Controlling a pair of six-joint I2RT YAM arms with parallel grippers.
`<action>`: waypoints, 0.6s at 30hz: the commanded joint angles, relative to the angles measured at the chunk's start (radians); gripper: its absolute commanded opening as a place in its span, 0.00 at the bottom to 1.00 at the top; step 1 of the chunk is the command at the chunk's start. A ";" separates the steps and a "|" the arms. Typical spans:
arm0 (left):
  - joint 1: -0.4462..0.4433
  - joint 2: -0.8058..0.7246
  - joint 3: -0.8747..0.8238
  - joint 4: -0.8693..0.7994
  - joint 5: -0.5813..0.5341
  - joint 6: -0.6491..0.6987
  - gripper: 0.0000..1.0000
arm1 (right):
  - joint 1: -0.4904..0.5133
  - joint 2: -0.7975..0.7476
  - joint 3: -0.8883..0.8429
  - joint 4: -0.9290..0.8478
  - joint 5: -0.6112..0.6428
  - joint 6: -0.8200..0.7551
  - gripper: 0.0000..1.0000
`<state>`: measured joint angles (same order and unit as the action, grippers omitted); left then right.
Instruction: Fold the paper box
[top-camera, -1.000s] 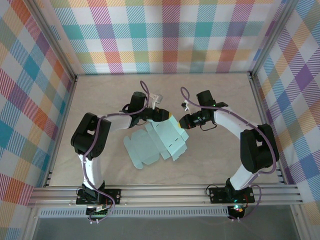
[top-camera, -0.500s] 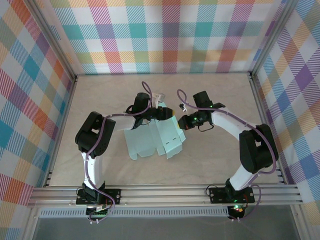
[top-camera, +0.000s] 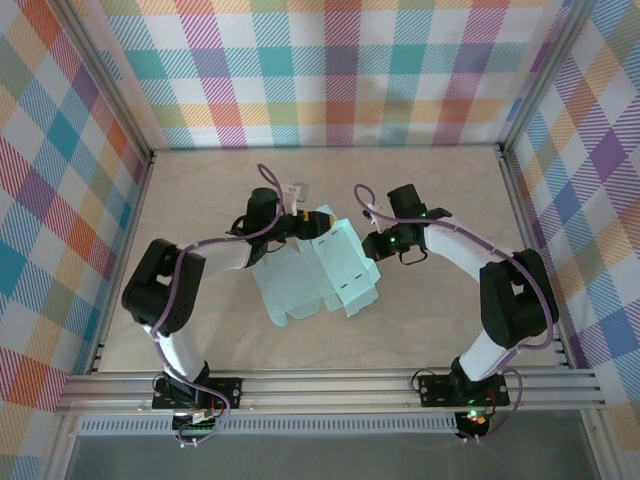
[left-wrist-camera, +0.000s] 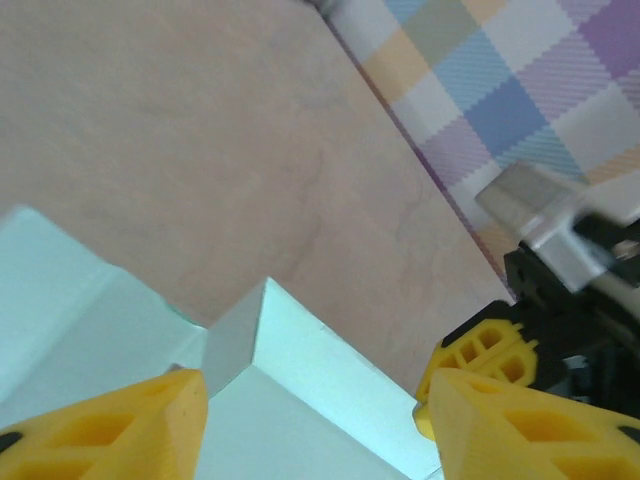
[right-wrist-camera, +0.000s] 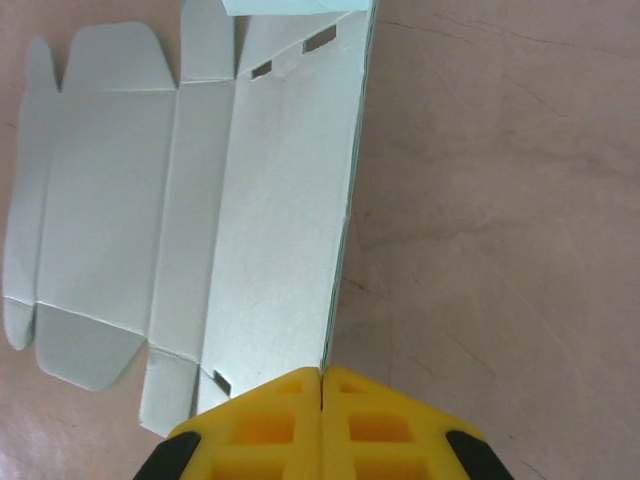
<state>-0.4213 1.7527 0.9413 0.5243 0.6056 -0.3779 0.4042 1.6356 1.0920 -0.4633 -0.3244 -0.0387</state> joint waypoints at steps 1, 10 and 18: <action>0.051 -0.093 -0.071 -0.011 -0.061 0.031 0.65 | -0.007 -0.034 -0.008 0.008 0.043 -0.047 0.00; 0.125 -0.227 -0.215 -0.116 -0.169 0.095 0.74 | 0.007 -0.034 -0.012 0.017 0.134 -0.091 0.00; 0.148 -0.122 -0.072 -0.411 -0.132 0.161 0.66 | 0.008 -0.049 -0.003 -0.001 0.048 -0.094 0.00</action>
<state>-0.2886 1.5974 0.8074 0.2321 0.4515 -0.2623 0.4065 1.6253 1.0908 -0.4580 -0.2241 -0.1081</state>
